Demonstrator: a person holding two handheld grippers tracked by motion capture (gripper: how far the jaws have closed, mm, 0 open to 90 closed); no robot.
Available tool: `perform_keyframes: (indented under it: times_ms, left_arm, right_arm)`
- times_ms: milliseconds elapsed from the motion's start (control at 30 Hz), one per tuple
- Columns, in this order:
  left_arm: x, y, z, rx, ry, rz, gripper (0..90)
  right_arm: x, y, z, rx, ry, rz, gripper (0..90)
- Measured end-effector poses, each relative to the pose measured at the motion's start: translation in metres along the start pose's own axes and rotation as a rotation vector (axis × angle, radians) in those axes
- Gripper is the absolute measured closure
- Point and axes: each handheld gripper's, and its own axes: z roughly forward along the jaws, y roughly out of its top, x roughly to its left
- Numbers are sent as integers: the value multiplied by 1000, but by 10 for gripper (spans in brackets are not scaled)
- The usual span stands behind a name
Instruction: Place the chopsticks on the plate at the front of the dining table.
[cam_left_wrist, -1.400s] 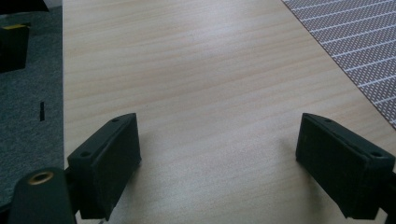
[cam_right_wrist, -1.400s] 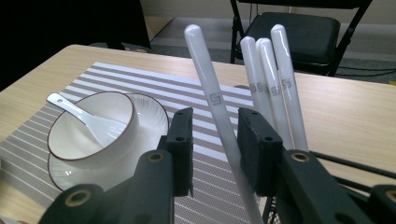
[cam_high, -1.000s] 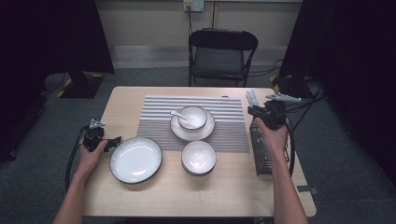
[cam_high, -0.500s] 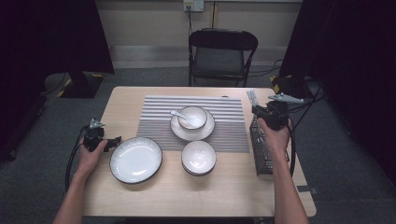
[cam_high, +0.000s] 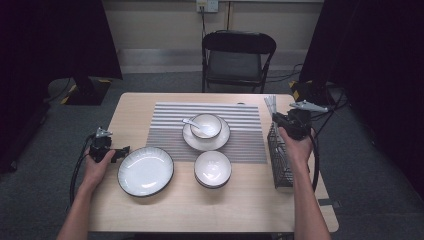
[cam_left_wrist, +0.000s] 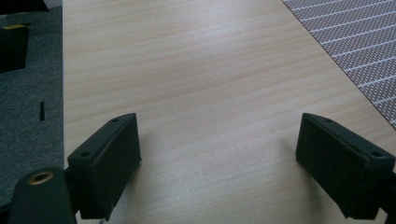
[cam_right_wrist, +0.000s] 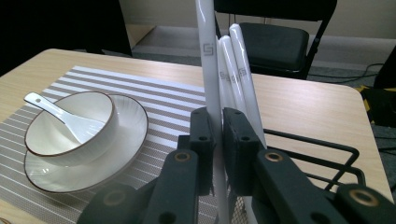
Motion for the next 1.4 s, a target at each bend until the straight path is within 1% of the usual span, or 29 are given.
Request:
perform_keyframes:
  times_ms: [67,100,133,167,233,300,433,733,1000,1067,1167,1400]
  left_arm:
    - [0,0,0,1,-1,2,133]
    - [0,0,0,0,0,0,133]
    - [0,0,0,1,0,1,133]
    - [0,0,0,1,0,1,133]
    - [0,0,0,0,1,0,133]
    - [0,0,0,1,0,1,133]
    - [0,0,0,0,0,0,133]
    - [0,0,0,0,0,0,133]
    - [0,0,0,0,0,0,133]
    - [0,0,0,1,0,1,132]
    - [0,0,0,0,0,0,133]
    - [0,0,0,0,-1,0,133]
  right_arm:
    - [0,0,1,3,-6,-1,831]
    - [0,-1,3,19,-13,-7,832]
    - [0,-1,4,22,-13,-7,834]
    - [0,-1,4,23,-14,-9,836]
    - [0,-1,3,22,-39,-19,843]
    - [0,0,2,15,-46,-21,849]
    - [-2,0,-2,-11,-34,-6,850]
    - [-6,1,-10,-41,-33,25,851]
    - [-10,1,-16,-69,-34,32,851]
    - [-10,2,-18,-78,-27,35,851]
    - [-11,2,-20,-79,-18,33,851]
    - [-13,4,-25,-97,-12,38,851]
